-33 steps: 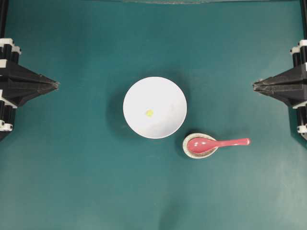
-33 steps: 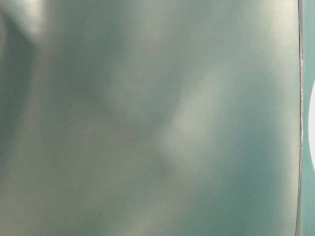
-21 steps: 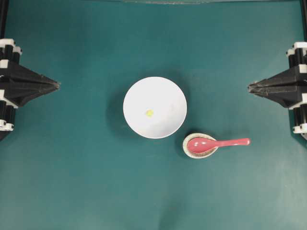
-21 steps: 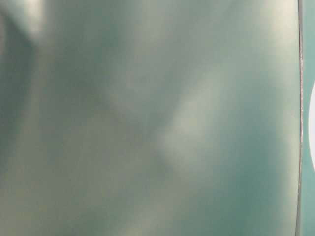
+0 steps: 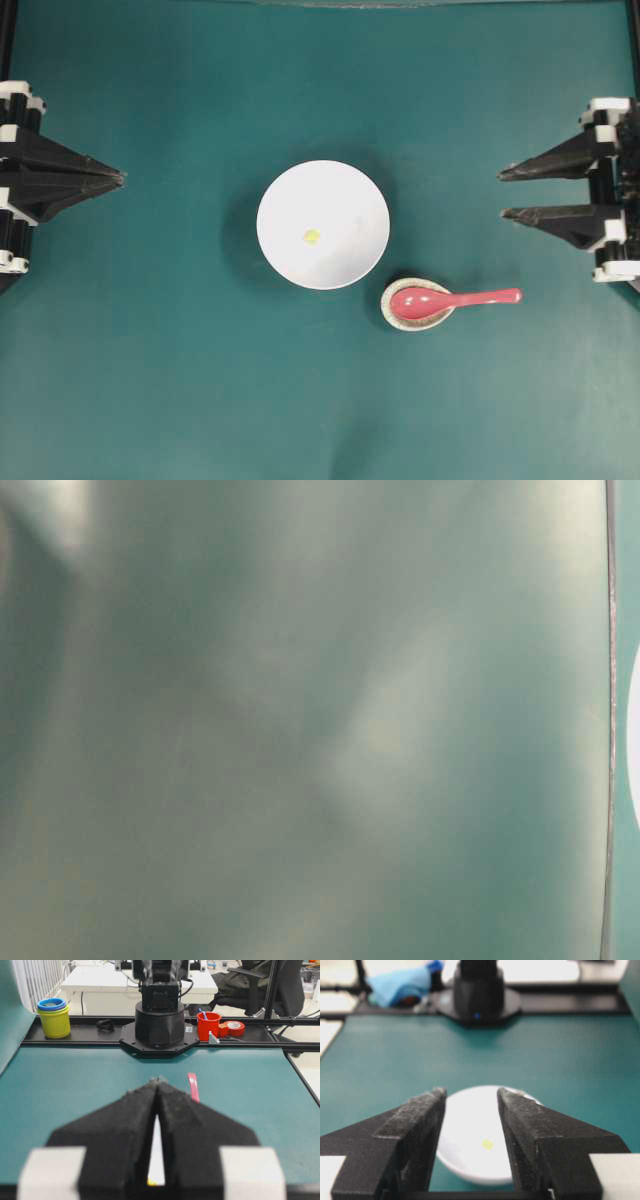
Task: Scoop the yellow hexagonal prism block from the bowl with a spoon using the right arm.
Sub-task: 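Move the right gripper toward the red spoon handle, then lower the right gripper onto the red spoon handle and close it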
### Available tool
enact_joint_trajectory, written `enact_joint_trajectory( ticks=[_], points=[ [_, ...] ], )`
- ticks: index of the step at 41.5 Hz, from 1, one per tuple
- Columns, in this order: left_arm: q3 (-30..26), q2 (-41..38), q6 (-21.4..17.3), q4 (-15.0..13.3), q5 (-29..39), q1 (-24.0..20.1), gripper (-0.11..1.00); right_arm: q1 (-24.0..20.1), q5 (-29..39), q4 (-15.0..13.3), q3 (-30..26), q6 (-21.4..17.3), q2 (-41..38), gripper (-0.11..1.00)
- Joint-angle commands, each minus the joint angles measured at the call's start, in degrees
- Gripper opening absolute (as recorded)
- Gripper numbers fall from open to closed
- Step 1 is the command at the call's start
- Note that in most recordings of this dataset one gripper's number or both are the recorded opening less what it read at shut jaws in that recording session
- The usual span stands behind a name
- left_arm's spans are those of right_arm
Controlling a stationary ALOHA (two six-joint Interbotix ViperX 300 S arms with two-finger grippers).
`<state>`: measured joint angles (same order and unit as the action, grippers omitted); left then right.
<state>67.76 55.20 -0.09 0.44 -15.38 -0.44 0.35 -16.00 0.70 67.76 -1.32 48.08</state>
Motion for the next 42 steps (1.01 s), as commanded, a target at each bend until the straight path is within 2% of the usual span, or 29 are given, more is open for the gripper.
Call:
enact_joint_trajectory(
  ticks=[1, 13, 26, 42],
  points=[
    [-1.32, -0.53, -0.09, 0.18, -0.35, 0.00, 0.00, 0.09, -1.23, 0.53, -0.35, -0.09, -1.67, 0.52],
    [-1.32, -0.53, -0.53, 0.18, -0.09, -0.09, 0.00, -1.93, -5.62, 1.23, 0.70, -0.18, -10.55, 0.51],
    [-1.32, -0.53, -0.62, 0.18, -0.18, -0.09, 0.00, -5.63, -17.84, 3.78, 3.60, -0.18, -22.06, 0.51],
    [-1.23, -0.97, -0.53, 0.35, 0.09, -0.09, 0.00, -13.45, -31.90, 12.39, 9.05, -0.18, -30.67, 0.51]
  ],
)
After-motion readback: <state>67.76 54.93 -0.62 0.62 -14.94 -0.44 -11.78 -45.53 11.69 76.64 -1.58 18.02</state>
